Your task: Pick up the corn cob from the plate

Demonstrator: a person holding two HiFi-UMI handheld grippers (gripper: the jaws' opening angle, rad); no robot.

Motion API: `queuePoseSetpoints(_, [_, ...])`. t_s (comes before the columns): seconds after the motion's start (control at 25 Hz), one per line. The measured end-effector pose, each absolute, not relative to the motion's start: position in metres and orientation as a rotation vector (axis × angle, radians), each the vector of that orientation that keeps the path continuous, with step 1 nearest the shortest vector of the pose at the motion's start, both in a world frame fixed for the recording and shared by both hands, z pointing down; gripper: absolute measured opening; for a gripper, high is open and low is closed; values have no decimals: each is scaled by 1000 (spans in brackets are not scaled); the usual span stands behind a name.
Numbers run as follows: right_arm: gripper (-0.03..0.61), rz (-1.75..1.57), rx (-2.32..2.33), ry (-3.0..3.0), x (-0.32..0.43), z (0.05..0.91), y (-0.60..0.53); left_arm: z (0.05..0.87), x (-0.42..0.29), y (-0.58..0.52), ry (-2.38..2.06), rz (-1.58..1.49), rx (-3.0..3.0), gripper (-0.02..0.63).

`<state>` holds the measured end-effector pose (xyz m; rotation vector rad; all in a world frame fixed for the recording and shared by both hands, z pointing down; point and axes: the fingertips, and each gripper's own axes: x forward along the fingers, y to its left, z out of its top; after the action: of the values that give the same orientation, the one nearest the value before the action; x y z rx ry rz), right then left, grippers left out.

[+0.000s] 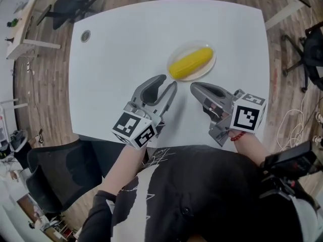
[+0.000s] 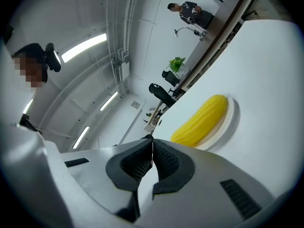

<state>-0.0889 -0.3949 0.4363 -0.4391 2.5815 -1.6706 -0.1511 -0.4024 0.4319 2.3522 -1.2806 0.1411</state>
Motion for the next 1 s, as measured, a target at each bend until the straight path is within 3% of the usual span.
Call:
queuePoseSetpoints(0.12, [18,-1674,-479,2560,-67,446,-397,448,-141,-408,-1278,240,2368,154])
queuePoseSetpoints(0.24, [18,-1681,-521,2548,-56,453,-399,465,-137,-415,-1251,337,2378,239])
queuePoseSetpoints(0.36, [18,-1696,-551,2522,-55,458,-399,474,-137,-422,-1226,409,2403,258])
queuePoseSetpoints(1.0, [17,-1695,-640,2528,-43,473,-398,503,-121,-456,-1069,761,2576,279])
